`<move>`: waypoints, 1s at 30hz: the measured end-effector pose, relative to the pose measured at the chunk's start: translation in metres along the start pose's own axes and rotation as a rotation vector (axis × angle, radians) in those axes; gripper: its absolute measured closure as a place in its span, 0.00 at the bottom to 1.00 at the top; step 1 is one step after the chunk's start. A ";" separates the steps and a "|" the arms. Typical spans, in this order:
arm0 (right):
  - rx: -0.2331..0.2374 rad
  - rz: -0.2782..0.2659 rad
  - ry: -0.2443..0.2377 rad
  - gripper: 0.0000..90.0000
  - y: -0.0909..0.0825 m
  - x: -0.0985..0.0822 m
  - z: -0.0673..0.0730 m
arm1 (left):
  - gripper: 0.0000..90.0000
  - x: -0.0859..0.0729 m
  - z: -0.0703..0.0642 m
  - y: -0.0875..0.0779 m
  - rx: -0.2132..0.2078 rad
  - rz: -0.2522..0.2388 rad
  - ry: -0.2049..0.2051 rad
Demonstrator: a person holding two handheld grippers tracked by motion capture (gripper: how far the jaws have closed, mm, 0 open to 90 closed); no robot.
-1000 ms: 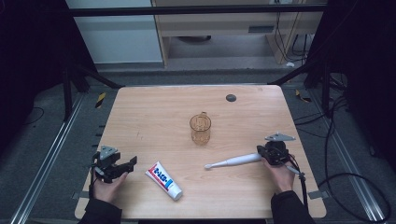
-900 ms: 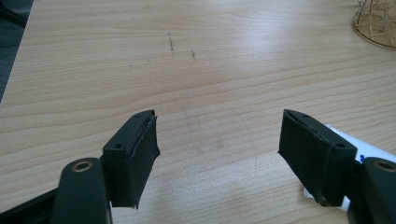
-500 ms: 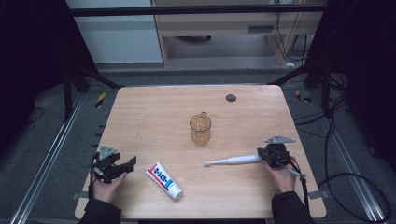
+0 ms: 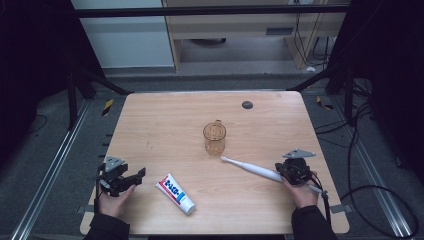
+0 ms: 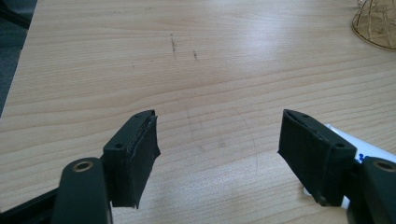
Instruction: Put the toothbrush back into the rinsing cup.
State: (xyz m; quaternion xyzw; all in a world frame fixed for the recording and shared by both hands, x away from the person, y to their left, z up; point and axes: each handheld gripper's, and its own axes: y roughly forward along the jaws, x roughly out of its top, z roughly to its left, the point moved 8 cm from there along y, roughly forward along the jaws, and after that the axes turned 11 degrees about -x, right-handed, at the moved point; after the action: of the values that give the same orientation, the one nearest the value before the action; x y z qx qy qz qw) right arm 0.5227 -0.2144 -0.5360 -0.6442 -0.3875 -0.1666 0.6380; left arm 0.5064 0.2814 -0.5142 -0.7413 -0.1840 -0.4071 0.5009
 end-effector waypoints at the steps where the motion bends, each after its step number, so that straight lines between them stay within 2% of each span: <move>1: 0.001 -0.001 -0.003 0.99 -0.001 -0.001 0.000 | 0.31 0.000 0.000 0.000 0.000 0.000 0.000; 30: 0.033 0.007 -0.019 0.99 -0.020 -0.015 0.012 | 0.31 -0.001 0.002 -0.002 0.002 -0.002 -0.006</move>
State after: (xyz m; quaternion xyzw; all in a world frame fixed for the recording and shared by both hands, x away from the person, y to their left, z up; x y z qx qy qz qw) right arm 0.4951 -0.2094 -0.5343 -0.6367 -0.3940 -0.1517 0.6453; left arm 0.5051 0.2841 -0.5135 -0.7418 -0.1869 -0.4052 0.5006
